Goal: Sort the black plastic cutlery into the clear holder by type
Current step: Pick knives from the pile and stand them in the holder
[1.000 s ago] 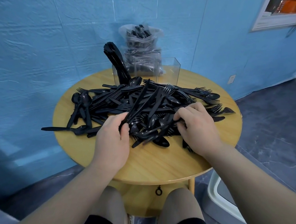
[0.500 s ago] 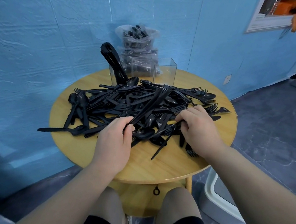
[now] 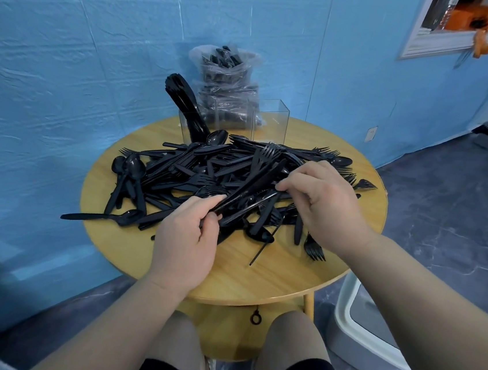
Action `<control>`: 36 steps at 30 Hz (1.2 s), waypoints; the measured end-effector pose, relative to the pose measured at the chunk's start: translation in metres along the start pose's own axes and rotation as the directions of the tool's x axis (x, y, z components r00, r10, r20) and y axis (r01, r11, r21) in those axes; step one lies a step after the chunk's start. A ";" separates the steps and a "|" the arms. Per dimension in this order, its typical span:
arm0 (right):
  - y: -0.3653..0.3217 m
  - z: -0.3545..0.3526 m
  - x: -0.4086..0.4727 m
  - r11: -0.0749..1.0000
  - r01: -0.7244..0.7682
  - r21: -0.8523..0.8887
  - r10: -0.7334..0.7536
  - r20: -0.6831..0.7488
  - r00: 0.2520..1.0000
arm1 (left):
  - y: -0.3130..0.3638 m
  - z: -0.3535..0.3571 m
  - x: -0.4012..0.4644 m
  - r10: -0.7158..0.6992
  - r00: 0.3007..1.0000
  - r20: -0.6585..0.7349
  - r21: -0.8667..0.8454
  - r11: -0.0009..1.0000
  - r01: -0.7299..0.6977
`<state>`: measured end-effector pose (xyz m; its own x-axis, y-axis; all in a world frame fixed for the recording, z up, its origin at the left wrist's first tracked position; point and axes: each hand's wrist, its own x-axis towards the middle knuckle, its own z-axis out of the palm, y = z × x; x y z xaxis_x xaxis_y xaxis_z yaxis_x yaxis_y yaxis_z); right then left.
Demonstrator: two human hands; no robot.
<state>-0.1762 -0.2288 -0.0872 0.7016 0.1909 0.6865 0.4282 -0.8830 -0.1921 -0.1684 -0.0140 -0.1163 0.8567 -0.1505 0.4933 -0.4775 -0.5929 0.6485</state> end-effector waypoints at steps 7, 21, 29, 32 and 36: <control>-0.009 -0.001 0.003 0.999 -0.017 0.032 0.016 0.022 1.000 | -0.001 0.001 -0.001 0.117 0.993 0.019 0.068 0.991 -0.118; -0.020 -0.008 -0.001 0.931 -0.335 0.149 0.326 0.081 0.942 | 0.002 -0.001 -0.004 0.191 0.975 0.109 0.050 0.979 -0.198; 0.015 -0.033 -0.048 0.892 -0.452 -0.036 0.446 0.247 0.860 | 0.008 0.003 -0.003 0.109 0.972 0.207 0.194 0.969 -0.150; 0.006 -0.027 -0.057 0.939 -0.343 -0.024 0.321 0.415 0.851 | 0.011 0.005 -0.004 0.095 0.969 0.227 0.232 0.961 -0.149; 0.001 -0.016 -0.051 0.974 -0.225 -0.026 0.210 0.476 0.854 | 0.013 0.004 -0.006 0.077 0.963 0.257 0.246 0.959 -0.143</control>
<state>-0.2210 -0.2463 -0.1112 0.9602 0.1814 0.2125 0.2443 -0.9141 -0.3237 -0.1793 -0.0237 -0.1128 0.8384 -0.3940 0.3766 -0.5321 -0.7415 0.4088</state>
